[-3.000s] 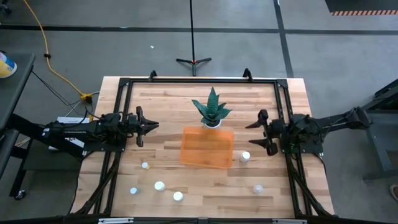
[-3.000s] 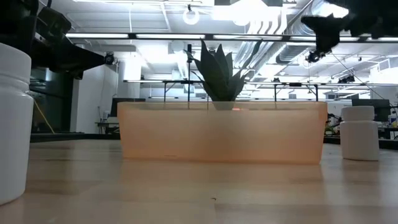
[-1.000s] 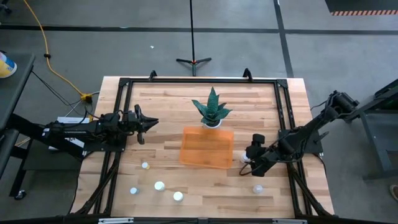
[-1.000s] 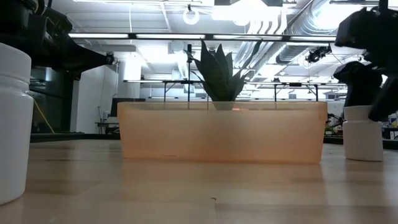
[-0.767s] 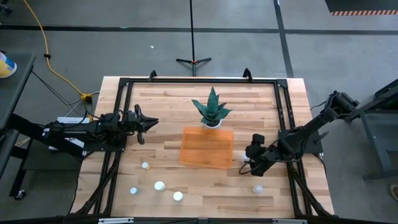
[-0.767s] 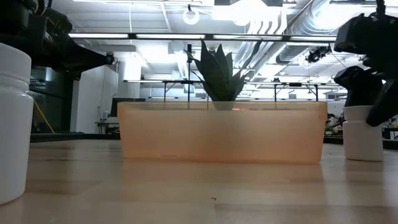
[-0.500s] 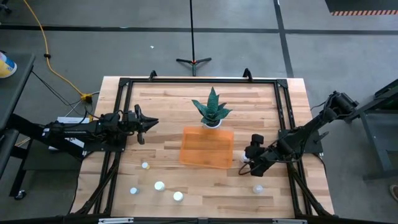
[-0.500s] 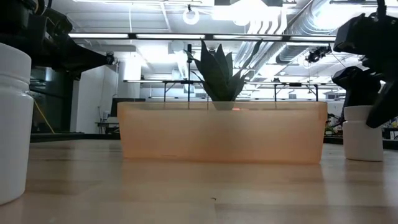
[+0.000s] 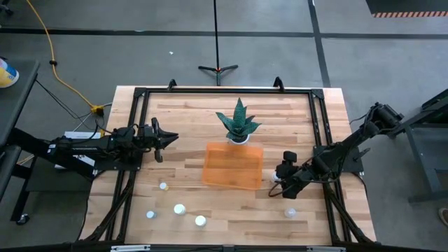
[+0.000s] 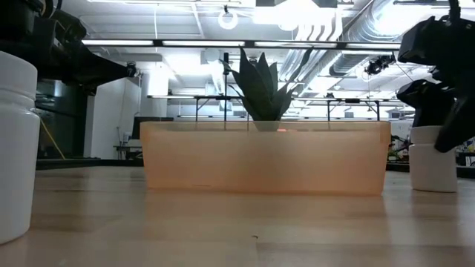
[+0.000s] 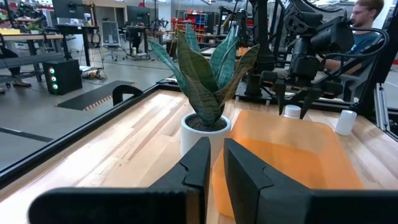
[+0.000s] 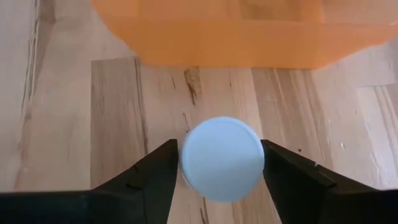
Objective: Pick and place pill bottles into a basket
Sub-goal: Put the top right white pill bottle into the orange bin
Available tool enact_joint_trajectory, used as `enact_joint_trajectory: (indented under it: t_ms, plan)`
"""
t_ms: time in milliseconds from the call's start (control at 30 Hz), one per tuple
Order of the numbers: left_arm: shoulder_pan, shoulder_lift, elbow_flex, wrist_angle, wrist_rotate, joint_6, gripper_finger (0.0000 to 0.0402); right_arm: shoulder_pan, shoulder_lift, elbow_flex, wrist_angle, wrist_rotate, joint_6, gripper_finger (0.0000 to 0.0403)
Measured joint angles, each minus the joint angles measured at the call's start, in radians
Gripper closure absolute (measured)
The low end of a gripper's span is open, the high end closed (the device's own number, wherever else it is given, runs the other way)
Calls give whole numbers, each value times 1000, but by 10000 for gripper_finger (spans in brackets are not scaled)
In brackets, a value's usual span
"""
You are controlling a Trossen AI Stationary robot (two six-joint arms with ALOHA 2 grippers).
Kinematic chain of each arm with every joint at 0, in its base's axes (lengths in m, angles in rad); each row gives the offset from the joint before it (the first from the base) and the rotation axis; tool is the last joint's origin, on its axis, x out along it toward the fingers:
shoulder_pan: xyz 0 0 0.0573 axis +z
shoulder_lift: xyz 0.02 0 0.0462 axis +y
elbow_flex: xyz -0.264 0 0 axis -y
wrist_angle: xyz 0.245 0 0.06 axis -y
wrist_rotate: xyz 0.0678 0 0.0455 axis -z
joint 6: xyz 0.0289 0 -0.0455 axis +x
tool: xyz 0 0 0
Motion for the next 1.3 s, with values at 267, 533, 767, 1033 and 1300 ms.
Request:
enact_joint_trajectory:
  t_ms: [267,533,767,1033,1300]
  plan:
    - [0,0,0,0,0,0,318,0,-2,3,7,-3,2,242]
    - [0,0,0,0,0,0,318,0,-44,45,-42,-24,-65,246]
    - [0,0,0,0,0,0,318,-1,-87,199,-126,128,-276,246]
    - [0,0,0,0,0,0,318,-164,-87,216,115,154,-626,246]
    - [0,0,0,0,0,0,318,-444,-8,196,180,-144,-709,245]
